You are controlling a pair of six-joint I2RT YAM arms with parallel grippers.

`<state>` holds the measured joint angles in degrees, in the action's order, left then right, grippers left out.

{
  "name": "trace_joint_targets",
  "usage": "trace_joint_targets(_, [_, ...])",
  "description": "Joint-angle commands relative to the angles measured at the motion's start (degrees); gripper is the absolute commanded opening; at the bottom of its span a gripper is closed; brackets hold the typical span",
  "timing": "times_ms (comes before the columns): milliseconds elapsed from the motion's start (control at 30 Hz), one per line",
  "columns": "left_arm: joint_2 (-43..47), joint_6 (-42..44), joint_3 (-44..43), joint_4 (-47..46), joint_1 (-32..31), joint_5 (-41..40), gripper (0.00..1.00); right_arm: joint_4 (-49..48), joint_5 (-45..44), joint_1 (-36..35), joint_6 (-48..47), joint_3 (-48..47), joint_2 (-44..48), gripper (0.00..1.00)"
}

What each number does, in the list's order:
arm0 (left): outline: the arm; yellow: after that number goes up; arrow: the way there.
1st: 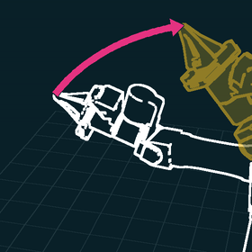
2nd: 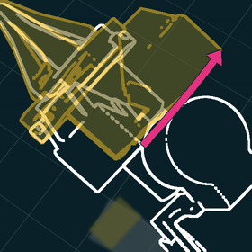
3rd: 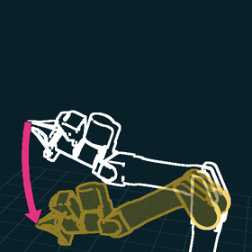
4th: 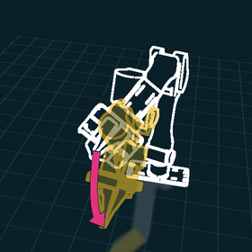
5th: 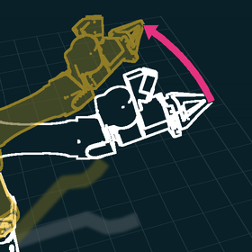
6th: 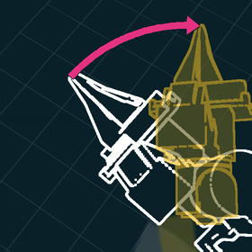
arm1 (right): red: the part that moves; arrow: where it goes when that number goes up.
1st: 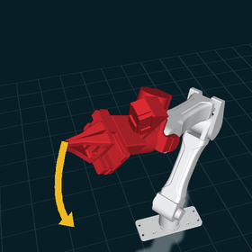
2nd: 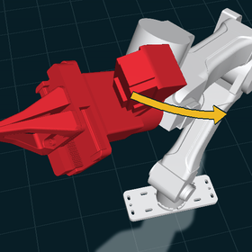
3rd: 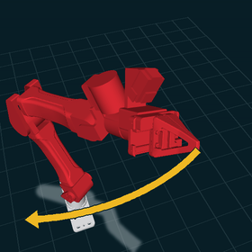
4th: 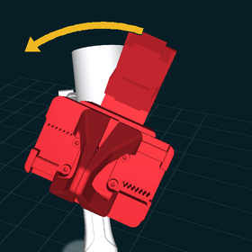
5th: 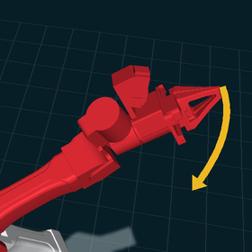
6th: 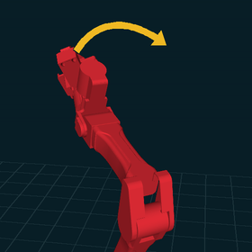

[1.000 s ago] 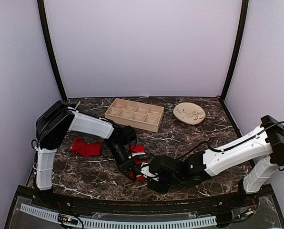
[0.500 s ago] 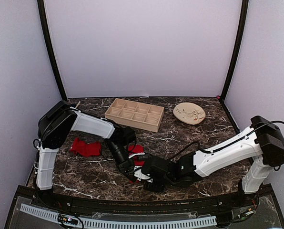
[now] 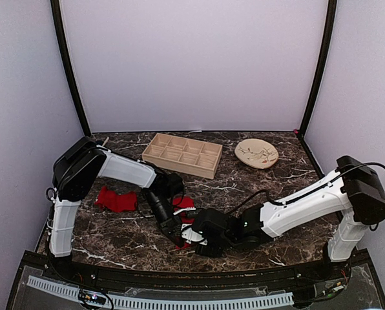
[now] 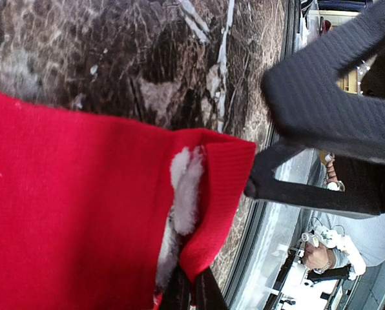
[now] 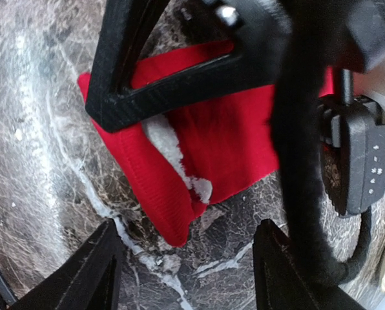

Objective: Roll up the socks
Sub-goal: Roll the sock at the center of the board.

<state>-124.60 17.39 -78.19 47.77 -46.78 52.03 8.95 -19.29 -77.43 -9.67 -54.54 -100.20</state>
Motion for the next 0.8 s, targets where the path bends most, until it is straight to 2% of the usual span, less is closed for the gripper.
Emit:
trace_joint_targets(0, [-3.32,1.33,1.29,1.16,-0.41,-8.34,0.04,-2.10,2.80,0.97,-1.14,-1.73,-0.71,0.61])
trace_joint_targets(333, [-3.47,1.36,1.13,1.34,-0.32,-8.51,0.04,-1.15,6.50,0.98,-1.48,-2.51,-1.25,0.40])
trace_joint_targets(767, [-3.55,1.34,1.10,1.45,-0.32,-8.61,0.04,-0.62,7.24,1.19,-0.71,-2.08,-3.21,0.33])
